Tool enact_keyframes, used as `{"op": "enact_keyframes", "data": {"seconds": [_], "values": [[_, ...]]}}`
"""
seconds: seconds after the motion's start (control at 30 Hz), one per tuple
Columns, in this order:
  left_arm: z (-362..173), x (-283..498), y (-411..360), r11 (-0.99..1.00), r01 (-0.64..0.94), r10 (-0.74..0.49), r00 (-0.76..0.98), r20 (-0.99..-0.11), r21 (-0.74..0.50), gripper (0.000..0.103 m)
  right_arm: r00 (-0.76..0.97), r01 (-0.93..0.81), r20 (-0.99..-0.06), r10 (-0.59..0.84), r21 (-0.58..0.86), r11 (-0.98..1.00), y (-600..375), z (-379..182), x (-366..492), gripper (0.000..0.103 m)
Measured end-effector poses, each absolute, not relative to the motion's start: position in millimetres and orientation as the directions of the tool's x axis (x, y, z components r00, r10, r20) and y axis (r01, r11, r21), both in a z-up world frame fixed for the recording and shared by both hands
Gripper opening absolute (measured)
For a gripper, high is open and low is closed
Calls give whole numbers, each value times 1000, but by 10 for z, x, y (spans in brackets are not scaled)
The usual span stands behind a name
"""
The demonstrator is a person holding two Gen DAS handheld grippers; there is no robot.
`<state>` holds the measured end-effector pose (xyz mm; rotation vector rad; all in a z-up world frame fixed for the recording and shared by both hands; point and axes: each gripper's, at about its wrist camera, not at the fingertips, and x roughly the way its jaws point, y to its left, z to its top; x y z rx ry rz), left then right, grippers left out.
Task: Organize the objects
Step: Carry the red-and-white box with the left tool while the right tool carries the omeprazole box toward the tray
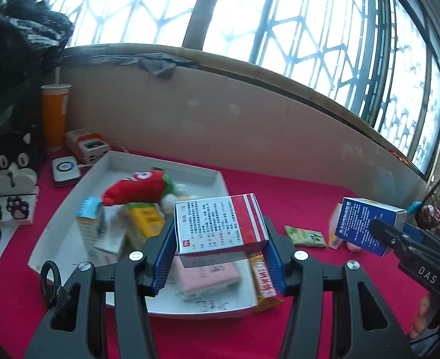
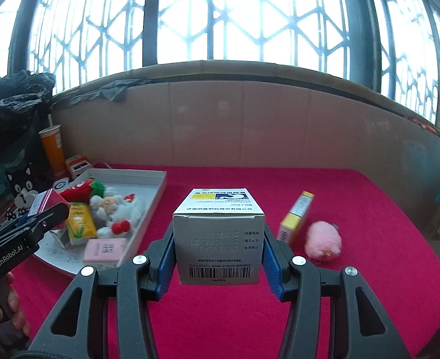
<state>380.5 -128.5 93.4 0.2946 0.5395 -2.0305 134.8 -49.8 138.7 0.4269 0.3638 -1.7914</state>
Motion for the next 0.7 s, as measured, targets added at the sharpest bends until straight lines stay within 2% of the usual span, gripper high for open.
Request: {"op": "enact_keyframes", "data": {"seconds": [0.7], "values": [[940,4451,-1595,-303,912,-809,-399,-431,-275,53,-129,991,-502,-855,-47,-122,-1009,1481,1924,55]]}}
